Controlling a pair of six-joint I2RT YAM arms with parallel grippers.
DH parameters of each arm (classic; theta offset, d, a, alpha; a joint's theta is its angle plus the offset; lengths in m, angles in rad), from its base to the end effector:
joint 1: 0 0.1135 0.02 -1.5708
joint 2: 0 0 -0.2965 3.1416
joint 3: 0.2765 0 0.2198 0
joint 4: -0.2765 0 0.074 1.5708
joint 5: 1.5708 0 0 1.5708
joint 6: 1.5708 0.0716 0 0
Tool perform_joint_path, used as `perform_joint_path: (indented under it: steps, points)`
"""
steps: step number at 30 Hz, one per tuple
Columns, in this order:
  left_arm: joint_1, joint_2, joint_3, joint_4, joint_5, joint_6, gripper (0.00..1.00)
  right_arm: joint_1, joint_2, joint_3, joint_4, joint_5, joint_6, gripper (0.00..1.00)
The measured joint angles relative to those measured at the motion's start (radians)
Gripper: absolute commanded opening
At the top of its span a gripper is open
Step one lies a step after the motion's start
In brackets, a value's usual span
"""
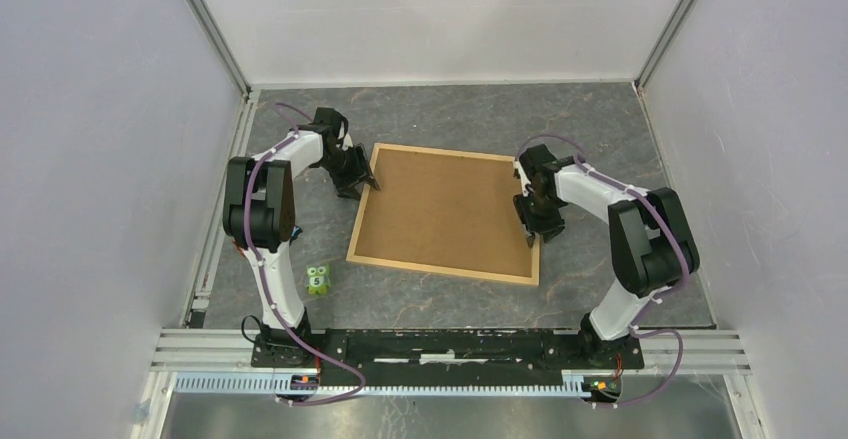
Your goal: Put the photo into the frame
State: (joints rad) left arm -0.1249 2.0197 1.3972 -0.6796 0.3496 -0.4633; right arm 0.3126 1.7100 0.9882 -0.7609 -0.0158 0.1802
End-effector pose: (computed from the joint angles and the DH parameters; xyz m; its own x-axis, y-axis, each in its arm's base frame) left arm 0.3868 -0.0733 0.1699 -0.9484 -0.3041 -0.0899 -0.2421 0.8775 -0.4141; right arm 0.2588 0.0848 0.1674 -0.9878 -0.1309 -0.0837 -0.1339 0.9905 0.0312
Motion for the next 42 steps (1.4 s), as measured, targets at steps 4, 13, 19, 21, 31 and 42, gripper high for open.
perform_joint_path:
  steps: [4, 13, 19, 21, 31, 42]
  points:
    - [0.000, 0.000, 0.000, 0.000, 0.000, 0.000, 0.63, 0.026, 0.038, 0.065, -0.055, 0.049, -0.062, 0.74]
    - [-0.003, -0.002, 0.000, -0.004, 0.002, 0.000, 0.67, 0.067, -0.108, 0.116, 0.043, -0.018, -0.071, 0.98]
    - [-0.018, -0.021, -0.009, 0.000, -0.004, 0.000, 0.88, 0.068, -0.436, -0.040, 0.186, -0.011, -0.028, 0.98]
    - [-0.026, -0.043, -0.025, -0.006, -0.018, 0.001, 0.92, 0.060, -0.479, -0.120, 0.207, -0.010, -0.010, 0.98]
    - [-0.161, -0.481, -0.278, -0.042, -0.113, -0.018, 0.88, 0.024, -0.465, -0.276, 0.250, 0.063, 0.030, 0.98]
    - [-0.606, -0.771, -0.587, 0.049, -0.127, -0.269, 1.00, -0.031, -0.353, -0.272, 0.298, 0.122, 0.024, 0.95]
